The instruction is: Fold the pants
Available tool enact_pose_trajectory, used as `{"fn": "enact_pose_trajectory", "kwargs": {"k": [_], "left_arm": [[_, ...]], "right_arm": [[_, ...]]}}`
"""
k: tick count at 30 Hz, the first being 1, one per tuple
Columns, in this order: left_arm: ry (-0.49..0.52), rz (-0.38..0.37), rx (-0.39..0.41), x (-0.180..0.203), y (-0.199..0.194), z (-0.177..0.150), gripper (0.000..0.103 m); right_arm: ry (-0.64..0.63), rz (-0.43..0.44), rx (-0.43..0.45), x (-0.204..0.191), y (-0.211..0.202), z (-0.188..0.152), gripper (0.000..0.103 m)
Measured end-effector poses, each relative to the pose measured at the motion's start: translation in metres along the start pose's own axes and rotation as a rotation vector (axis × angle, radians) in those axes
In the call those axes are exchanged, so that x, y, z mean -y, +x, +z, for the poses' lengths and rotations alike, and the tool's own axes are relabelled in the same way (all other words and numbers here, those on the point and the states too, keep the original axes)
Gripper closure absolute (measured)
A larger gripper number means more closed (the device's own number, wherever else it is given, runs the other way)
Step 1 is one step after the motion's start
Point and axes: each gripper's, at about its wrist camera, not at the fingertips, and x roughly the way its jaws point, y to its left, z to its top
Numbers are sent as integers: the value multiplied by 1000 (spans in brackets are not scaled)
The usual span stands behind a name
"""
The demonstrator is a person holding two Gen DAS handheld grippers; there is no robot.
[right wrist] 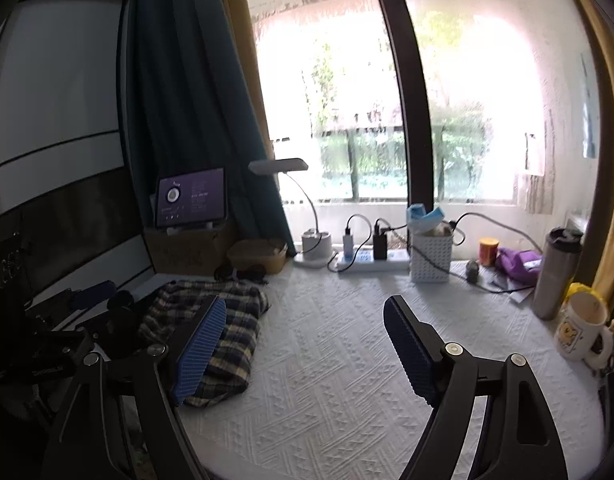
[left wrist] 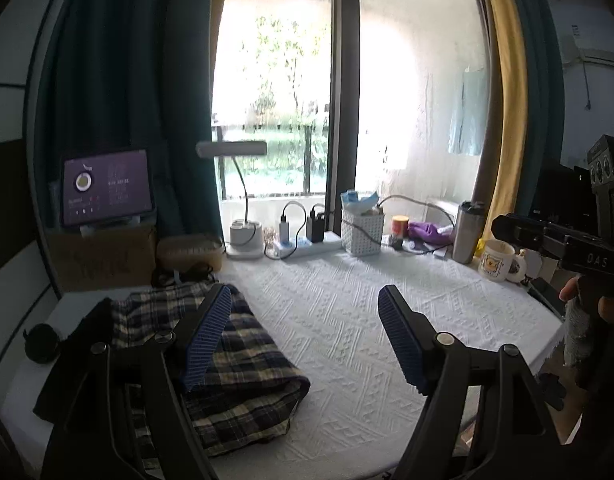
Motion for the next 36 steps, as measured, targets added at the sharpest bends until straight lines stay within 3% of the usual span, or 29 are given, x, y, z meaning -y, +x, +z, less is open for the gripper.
{"fn": "enact_pose_trajectory", "kwargs": {"k": [15,18,23,36], "left_arm": [[-14,14,132,5,-29,16,26],[-21,14,154,6,-36,18,18],[-28,25,189,4,-43,21,16],[-30,65,285,1,-66,25,16]], "right_arm": [[-31,-24,102,-2,-42,14,17],[-41,-28,115,-5,-46,17,16],[-57,-36,132,-10,-52,21,15],[-104,-114,210,-26,-74,28,3]]}}
